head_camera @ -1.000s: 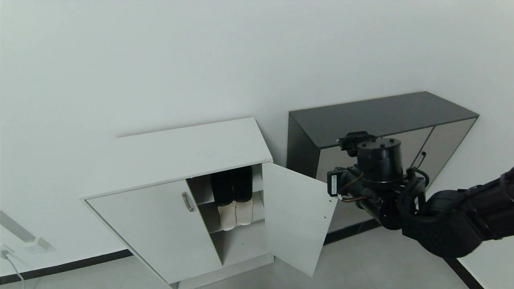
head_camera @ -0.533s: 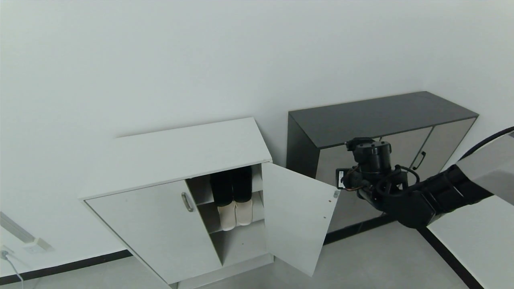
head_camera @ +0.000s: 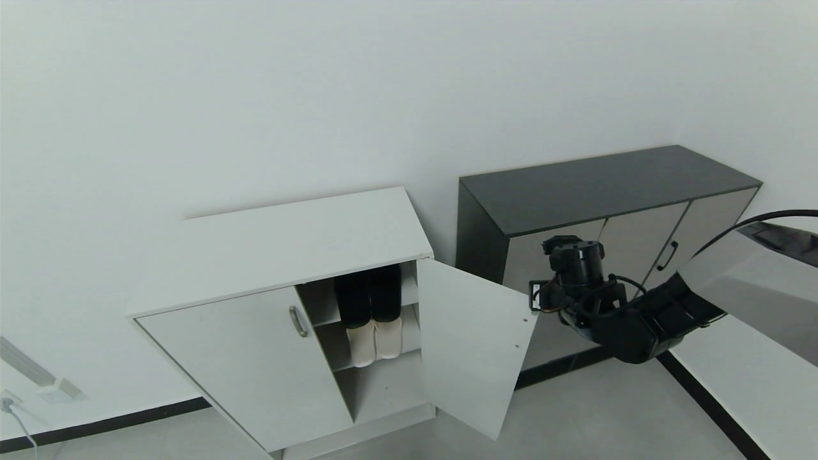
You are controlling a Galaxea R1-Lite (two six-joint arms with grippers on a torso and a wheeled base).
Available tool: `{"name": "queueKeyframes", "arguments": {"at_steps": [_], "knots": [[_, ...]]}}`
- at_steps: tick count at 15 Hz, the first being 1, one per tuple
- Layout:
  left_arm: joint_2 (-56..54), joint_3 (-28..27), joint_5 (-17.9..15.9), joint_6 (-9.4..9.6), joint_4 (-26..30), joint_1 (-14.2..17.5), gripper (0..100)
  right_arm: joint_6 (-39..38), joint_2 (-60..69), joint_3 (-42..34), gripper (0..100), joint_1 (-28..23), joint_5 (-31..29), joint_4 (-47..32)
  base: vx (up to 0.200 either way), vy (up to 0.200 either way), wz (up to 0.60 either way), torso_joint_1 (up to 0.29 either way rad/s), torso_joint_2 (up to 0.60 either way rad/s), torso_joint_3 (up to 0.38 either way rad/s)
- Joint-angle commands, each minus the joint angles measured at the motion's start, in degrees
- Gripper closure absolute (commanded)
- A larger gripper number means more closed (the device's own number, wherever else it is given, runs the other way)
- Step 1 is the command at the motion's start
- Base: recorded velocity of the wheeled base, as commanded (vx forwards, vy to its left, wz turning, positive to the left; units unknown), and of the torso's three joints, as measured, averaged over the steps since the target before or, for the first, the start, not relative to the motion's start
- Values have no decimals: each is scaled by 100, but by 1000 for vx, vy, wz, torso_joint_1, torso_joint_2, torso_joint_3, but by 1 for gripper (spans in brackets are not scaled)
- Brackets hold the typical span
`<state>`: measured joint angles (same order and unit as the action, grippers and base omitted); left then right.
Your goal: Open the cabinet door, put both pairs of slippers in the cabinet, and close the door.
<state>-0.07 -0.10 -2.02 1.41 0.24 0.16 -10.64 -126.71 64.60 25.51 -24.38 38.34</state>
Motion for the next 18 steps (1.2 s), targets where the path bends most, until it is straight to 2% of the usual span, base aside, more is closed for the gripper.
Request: {"name": "queueKeyframes", "arguments": {"at_steps": [1,7,11,17,18], "knots": [[7,1,0,-1,2,2,100,-8,-135,44,100,-3,4,7,0,0,0,0,0,0],[7,1,0,-1,2,2,100,-70,-223,88,100,6,4,112,0,0,0,0,0,0],[7,1,0,-1,2,2,100,-70,-126,-79,100,191,4,104,0,0,0,0,0,0],[7,1,0,-1,2,2,100,-122,340,-677,100,1078,-14,112,0,0,0,0,0,0],[7,1,0,-1,2,2,100,-184,586,-791,100,1360,-23,112,0,0,0,0,0,0]]}}
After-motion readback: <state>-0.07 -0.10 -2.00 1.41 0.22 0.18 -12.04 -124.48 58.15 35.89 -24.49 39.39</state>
